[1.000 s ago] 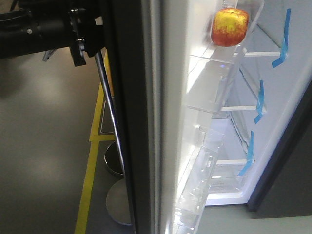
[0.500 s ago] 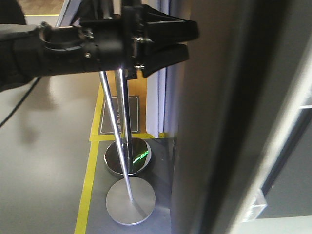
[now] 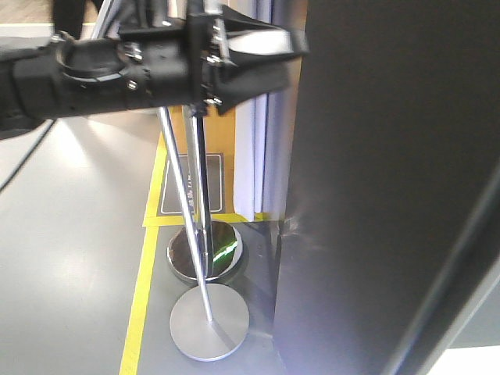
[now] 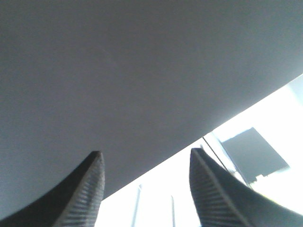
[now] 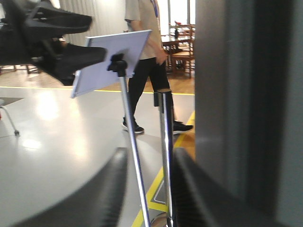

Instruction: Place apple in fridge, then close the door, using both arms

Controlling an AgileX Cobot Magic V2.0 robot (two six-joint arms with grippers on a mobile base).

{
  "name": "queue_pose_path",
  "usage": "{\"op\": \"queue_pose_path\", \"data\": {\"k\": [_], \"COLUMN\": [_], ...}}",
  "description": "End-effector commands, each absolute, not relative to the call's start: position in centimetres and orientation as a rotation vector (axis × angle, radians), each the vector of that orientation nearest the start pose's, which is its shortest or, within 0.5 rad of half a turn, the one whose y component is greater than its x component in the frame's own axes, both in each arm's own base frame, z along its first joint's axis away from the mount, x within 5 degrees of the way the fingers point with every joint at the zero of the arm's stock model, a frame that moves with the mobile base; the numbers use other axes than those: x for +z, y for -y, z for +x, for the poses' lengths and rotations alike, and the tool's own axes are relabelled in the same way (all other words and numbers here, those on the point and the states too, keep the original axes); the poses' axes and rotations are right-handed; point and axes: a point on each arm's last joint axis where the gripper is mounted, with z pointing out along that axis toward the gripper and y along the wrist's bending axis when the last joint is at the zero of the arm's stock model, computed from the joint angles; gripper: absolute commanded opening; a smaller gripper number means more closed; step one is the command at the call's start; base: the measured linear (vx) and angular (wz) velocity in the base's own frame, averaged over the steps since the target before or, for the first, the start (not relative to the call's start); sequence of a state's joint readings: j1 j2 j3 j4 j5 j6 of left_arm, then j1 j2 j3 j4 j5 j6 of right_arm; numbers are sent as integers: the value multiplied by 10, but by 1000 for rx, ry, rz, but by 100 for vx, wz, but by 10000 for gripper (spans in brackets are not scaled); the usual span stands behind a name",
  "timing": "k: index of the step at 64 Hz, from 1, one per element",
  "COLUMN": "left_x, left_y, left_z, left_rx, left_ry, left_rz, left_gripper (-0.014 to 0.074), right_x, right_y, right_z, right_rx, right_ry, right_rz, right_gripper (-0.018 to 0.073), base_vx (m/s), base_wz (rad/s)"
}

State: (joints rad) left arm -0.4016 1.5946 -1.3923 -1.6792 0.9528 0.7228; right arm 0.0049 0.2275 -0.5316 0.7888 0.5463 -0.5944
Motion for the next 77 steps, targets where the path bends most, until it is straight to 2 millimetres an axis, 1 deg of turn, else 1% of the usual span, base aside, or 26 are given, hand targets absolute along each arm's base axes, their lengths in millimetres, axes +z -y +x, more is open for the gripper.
{"op": "queue_pose_path", "data": {"k": [1, 7, 8, 12, 14, 17, 18, 28, 34, 35, 42, 47, 58, 68, 77], "left_x": [431, 431, 431, 430, 430, 429, 429, 427, 426, 426, 426, 426, 426, 426, 426], "left_y": [192, 186, 184, 179, 175, 170, 168, 144, 129, 125, 107, 98, 84, 81, 80], "left_z": [286, 290, 291, 294, 296, 299, 300, 313, 321, 322, 329, 332, 335, 336, 336], "left_rx": [-1859, -1822, -1814, -1789, -1771, -1748, -1739, -1652, -1604, -1595, -1552, -1532, -1503, -1497, -1496], "left_ry": [-1706, -1695, -1693, -1688, -1689, -1692, -1693, -1701, -1696, -1695, -1685, -1680, -1671, -1670, -1670], "left_rz": [298, 309, 310, 314, 309, 299, 295, 230, 178, 167, 117, 93, 59, 54, 52], "left_gripper": [395, 395, 395, 395, 395, 395, 395, 395, 395, 395, 395, 395, 395, 395, 395], "right_x": [356, 367, 369, 378, 382, 389, 390, 408, 413, 412, 415, 415, 414, 414, 413], "right_y": [-27, -23, -23, -22, -21, -21, -20, -18, -18, -18, -18, -17, -13, -8, -3], "right_z": [57, 74, 79, 91, 101, 111, 117, 158, 183, 189, 217, 232, 259, 272, 289], "right_rx": [363, 332, 328, 309, 303, 290, 285, 264, 268, 271, 271, 265, 233, 197, 145], "right_ry": [-1528, -1527, -1538, -1542, -1560, -1563, -1576, -1602, -1631, -1644, -1677, -1688, -1683, -1656, -1630], "right_rz": [-113, -78, -75, -71, -66, -67, -66, -46, -33, -30, -24, -14, 24, 62, 95], "right_gripper": [451, 560, 574, 610, 618, 617, 616, 581, 560, 557, 551, 551, 551, 551, 551], "base_vx": [0, 0, 0, 0, 0, 0, 0, 0, 0, 0, 0, 0, 0, 0, 0], "base_wz": [0, 0, 0, 0, 0, 0, 0, 0, 0, 0, 0, 0, 0, 0, 0]}}
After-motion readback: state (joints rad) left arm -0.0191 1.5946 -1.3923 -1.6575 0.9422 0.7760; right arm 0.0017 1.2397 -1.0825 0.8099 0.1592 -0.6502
